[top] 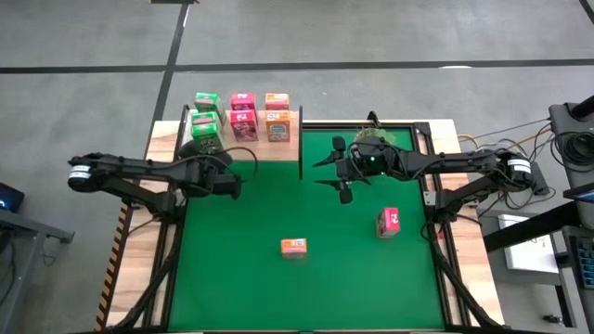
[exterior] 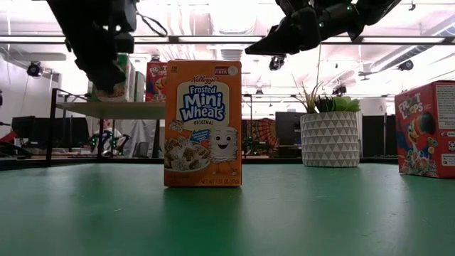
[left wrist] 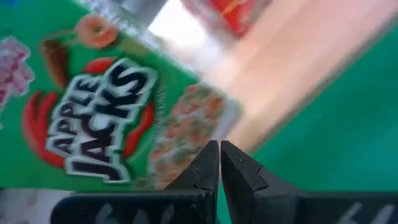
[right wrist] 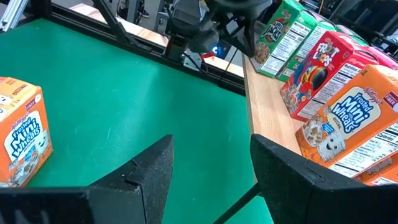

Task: Stack cereal on shelf
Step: Put the green cereal box on the shelf aligned with other green cereal boxes

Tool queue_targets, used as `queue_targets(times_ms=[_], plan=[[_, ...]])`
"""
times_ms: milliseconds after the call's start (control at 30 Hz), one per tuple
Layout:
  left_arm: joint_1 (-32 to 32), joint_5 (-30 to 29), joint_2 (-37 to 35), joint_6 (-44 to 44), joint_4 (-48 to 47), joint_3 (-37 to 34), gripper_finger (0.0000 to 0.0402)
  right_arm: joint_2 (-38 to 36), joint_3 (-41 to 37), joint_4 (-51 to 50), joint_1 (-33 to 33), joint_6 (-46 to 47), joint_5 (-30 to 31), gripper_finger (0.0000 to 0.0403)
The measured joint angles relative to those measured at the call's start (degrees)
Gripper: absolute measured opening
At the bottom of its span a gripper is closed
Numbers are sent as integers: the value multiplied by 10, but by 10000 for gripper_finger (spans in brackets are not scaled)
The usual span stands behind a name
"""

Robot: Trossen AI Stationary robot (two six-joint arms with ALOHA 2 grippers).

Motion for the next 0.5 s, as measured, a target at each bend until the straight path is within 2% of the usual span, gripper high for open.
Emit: queue_targets(times_ms=[100, 300, 500], plan=[[-13, 33, 0, 10, 1, 39, 0, 0, 0, -1, -2, -1, 0, 201], [-31, 36, -2, 105, 1, 179, 0, 0, 0, -7, -15, 4, 0, 201], [11, 40, -4, 160, 0, 313, 0, 0, 0, -10, -25, 6, 0, 201]])
